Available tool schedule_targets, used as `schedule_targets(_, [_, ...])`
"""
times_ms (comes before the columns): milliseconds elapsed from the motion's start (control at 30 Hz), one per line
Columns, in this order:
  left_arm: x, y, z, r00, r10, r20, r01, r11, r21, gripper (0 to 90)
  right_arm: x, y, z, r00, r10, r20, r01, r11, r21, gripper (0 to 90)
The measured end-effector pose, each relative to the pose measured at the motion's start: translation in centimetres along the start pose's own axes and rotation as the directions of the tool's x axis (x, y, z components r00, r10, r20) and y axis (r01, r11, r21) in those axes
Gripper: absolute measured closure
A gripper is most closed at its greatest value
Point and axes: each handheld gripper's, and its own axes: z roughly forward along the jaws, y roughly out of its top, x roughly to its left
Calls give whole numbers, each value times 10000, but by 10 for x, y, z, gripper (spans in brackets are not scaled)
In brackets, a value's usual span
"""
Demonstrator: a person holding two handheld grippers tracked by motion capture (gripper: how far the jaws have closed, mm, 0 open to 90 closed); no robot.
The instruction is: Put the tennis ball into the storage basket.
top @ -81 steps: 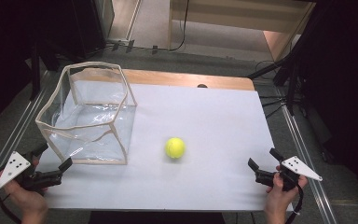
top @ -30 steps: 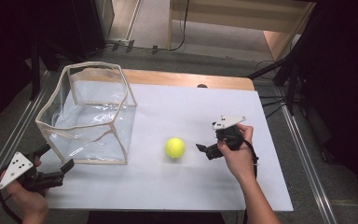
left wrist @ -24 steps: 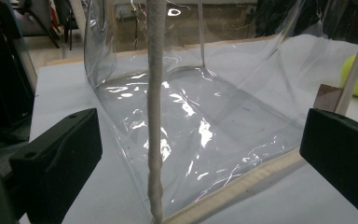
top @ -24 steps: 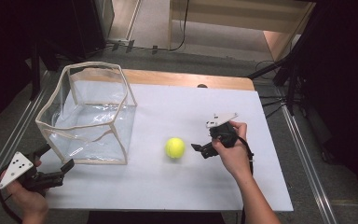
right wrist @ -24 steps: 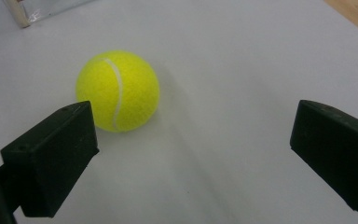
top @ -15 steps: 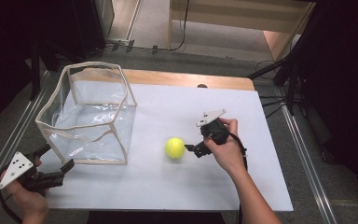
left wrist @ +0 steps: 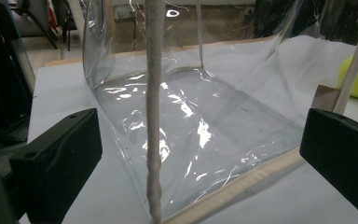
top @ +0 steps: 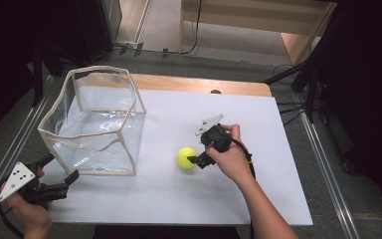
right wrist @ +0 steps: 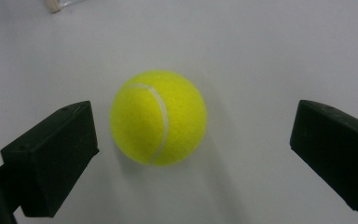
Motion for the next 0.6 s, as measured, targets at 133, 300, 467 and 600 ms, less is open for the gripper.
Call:
schedule_targets(133, [0, 0, 0, 10000, -27, 25, 28, 10000, -25, 0, 3, 7, 7, 9996, -213, -160, 216, 9996, 189, 0])
schedule_targets(300, [0, 0, 0, 10000, -32, 43, 32, 10000, -33, 0, 7, 15, 19, 9977, -507, -460, 533, 9969, 572, 0])
schedule_targets(467, [0, 0, 0, 10000, -34, 48, 34, 10000, -41, 0, 8, 17, 26, 9971, -481, -591, 539, 9934, 1013, 0])
schedule_targets(600, [0, 0, 0, 10000, -45, 49, 45, 10000, -42, 0, 11, 18, 33, 9958, -612, -677, 703, 9875, 1408, 0])
